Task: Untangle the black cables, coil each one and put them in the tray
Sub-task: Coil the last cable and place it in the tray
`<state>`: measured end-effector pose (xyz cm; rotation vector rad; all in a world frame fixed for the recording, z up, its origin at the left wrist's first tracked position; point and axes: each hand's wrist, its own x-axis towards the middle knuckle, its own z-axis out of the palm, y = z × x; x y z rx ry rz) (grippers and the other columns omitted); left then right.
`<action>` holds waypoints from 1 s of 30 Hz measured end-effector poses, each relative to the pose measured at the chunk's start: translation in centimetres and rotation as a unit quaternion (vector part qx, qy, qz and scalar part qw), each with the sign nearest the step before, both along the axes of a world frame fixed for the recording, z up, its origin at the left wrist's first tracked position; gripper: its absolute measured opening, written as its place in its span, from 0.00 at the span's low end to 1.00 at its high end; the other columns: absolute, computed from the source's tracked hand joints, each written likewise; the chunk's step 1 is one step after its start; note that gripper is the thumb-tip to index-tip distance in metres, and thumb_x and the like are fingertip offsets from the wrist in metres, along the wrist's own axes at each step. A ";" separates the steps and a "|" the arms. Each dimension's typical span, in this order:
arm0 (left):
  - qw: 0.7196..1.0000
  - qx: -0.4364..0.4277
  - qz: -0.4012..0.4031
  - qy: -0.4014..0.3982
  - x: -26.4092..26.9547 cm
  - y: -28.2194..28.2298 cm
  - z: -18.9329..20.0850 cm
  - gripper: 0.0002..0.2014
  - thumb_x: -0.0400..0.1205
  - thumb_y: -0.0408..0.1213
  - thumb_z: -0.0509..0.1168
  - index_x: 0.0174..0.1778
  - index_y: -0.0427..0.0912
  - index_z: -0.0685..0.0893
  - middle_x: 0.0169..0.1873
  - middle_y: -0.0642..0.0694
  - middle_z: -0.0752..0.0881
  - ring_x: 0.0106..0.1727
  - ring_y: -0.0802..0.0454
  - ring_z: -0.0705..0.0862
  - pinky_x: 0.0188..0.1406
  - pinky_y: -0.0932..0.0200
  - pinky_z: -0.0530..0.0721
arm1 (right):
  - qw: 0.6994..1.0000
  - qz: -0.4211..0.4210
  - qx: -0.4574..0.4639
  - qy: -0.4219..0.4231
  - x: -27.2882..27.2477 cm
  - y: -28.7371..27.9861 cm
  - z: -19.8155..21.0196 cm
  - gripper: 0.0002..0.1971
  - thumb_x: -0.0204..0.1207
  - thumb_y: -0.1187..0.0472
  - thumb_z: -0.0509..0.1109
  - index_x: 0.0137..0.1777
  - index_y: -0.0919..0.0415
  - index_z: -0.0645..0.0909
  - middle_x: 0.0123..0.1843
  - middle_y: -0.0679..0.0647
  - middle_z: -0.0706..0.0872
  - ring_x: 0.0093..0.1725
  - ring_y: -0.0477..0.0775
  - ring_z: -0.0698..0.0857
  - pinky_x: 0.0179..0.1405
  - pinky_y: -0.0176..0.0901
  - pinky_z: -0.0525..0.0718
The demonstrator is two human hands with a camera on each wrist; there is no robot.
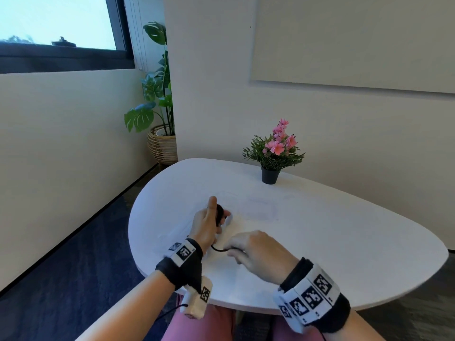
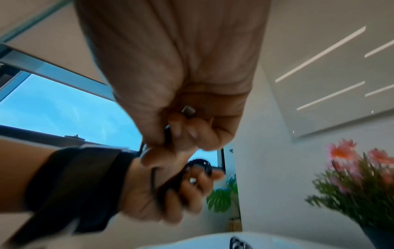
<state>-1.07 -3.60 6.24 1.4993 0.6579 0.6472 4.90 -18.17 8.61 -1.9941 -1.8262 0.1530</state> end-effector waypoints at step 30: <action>0.942 0.013 -0.323 0.090 -1.7 -2.7 1.9 0.42 0.76 0.67 0.43 0.80 0.55 0.29 0.34 0.38 0.90 0.23 0.48 0.83 0.16 0.62 0.75 | 0.938 -0.062 0.056 0.336 3.1 -3.1 1.4 0.16 0.80 0.72 0.62 0.51 0.52 0.88 0.40 0.46 0.91 0.42 0.39 0.86 0.46 0.30 0.80</action>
